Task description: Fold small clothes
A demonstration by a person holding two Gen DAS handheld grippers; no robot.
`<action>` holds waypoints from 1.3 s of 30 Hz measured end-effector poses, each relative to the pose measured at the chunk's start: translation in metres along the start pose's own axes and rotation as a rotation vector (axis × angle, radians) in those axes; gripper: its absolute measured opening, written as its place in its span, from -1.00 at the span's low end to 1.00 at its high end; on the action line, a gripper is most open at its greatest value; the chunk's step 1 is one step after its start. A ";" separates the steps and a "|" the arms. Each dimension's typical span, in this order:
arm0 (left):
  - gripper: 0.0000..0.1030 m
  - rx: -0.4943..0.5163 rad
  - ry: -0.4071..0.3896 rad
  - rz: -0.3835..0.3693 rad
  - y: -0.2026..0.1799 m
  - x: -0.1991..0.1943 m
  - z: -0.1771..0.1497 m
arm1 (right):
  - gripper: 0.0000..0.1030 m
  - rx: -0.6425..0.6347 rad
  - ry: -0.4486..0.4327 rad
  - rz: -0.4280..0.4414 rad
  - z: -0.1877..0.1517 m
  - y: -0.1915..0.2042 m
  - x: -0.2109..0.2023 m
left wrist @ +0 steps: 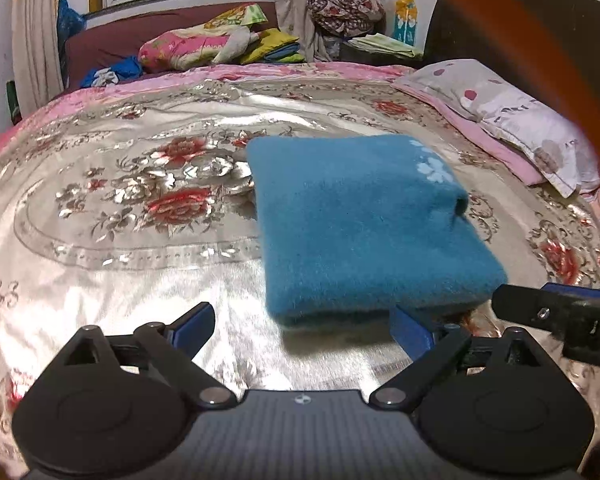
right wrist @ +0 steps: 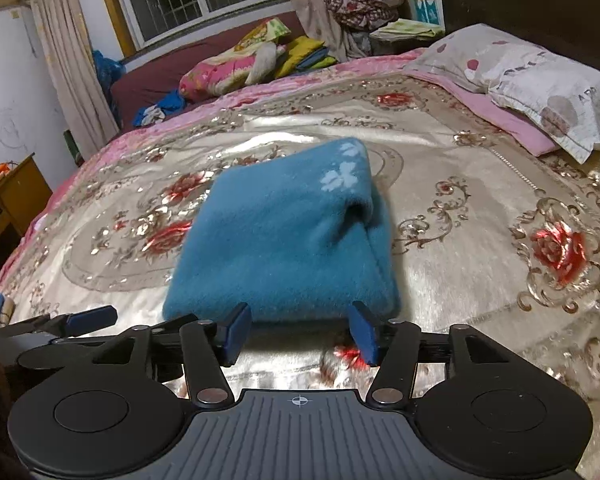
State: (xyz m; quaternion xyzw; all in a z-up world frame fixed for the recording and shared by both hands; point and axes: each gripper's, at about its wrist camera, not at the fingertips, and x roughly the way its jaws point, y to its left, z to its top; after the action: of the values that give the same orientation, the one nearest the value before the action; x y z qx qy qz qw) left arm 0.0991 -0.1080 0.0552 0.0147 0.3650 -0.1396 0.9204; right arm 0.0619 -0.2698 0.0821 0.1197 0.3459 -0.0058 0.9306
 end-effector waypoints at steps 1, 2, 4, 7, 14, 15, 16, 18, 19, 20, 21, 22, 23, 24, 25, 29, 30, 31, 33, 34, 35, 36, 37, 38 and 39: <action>0.94 -0.001 0.003 -0.002 0.000 -0.002 -0.002 | 0.08 -0.003 0.001 -0.004 -0.003 0.002 -0.002; 0.96 -0.001 0.005 -0.005 0.001 -0.004 -0.005 | 0.08 -0.006 0.004 -0.006 -0.005 0.005 -0.004; 0.99 -0.005 0.006 -0.014 0.002 -0.010 -0.010 | 0.16 -0.010 0.012 -0.010 -0.011 0.009 -0.008; 1.00 -0.038 0.004 -0.025 0.007 -0.017 -0.018 | 0.19 -0.009 0.016 -0.014 -0.019 0.013 -0.013; 1.00 -0.050 0.008 -0.015 0.012 -0.025 -0.031 | 0.20 0.018 0.021 -0.017 -0.034 0.018 -0.021; 1.00 -0.052 0.011 -0.014 0.013 -0.025 -0.033 | 0.20 0.022 0.024 -0.019 -0.035 0.019 -0.021; 1.00 -0.054 0.013 -0.013 0.013 -0.026 -0.035 | 0.20 0.026 0.027 -0.020 -0.037 0.018 -0.021; 1.00 -0.055 0.019 -0.010 0.013 -0.026 -0.038 | 0.20 0.034 0.034 -0.028 -0.041 0.017 -0.020; 1.00 -0.054 0.023 -0.009 0.013 -0.026 -0.040 | 0.20 0.037 0.037 -0.033 -0.042 0.016 -0.020; 1.00 -0.051 0.025 -0.007 0.012 -0.026 -0.041 | 0.20 0.041 0.041 -0.036 -0.044 0.016 -0.021; 1.00 -0.049 0.029 -0.003 0.011 -0.026 -0.042 | 0.20 0.042 0.045 -0.040 -0.046 0.016 -0.021; 1.00 -0.046 0.032 0.001 0.010 -0.025 -0.044 | 0.20 0.040 0.047 -0.048 -0.048 0.015 -0.021; 1.00 -0.043 0.036 0.006 0.009 -0.025 -0.044 | 0.21 0.034 0.052 -0.061 -0.050 0.015 -0.021; 1.00 -0.039 0.037 0.012 0.008 -0.025 -0.045 | 0.22 0.032 0.055 -0.071 -0.051 0.015 -0.021; 1.00 -0.035 0.037 0.017 0.007 -0.026 -0.047 | 0.22 0.032 0.061 -0.076 -0.053 0.014 -0.021; 1.00 -0.011 0.045 0.039 0.003 -0.025 -0.051 | 0.24 0.036 0.074 -0.098 -0.060 0.013 -0.021; 1.00 -0.009 0.045 0.043 0.002 -0.026 -0.052 | 0.24 0.037 0.076 -0.103 -0.062 0.012 -0.021; 1.00 -0.006 0.046 0.047 0.001 -0.026 -0.053 | 0.26 0.040 0.078 -0.106 -0.063 0.012 -0.021; 1.00 0.001 0.046 0.051 0.001 -0.027 -0.055 | 0.28 0.048 0.082 -0.112 -0.065 0.010 -0.020; 1.00 0.001 0.047 0.052 0.000 -0.028 -0.055 | 0.28 0.050 0.085 -0.115 -0.066 0.010 -0.020; 1.00 0.001 0.048 0.053 0.000 -0.028 -0.055 | 0.28 0.052 0.087 -0.116 -0.067 0.009 -0.019; 1.00 0.002 0.049 0.053 0.000 -0.028 -0.056 | 0.28 0.053 0.088 -0.117 -0.067 0.008 -0.019; 1.00 0.002 0.049 0.054 0.000 -0.028 -0.056 | 0.28 0.051 0.088 -0.119 -0.068 0.008 -0.019; 1.00 0.003 0.048 0.055 0.000 -0.028 -0.056 | 0.28 0.048 0.088 -0.123 -0.068 0.008 -0.020; 1.00 0.004 0.048 0.055 0.000 -0.028 -0.056 | 0.28 0.047 0.087 -0.125 -0.068 0.008 -0.020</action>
State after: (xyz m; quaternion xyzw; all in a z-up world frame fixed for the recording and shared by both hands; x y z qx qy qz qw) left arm 0.0423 -0.0939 0.0333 0.0299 0.3859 -0.1144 0.9149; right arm 0.0036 -0.2483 0.0466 0.1198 0.3926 -0.0668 0.9094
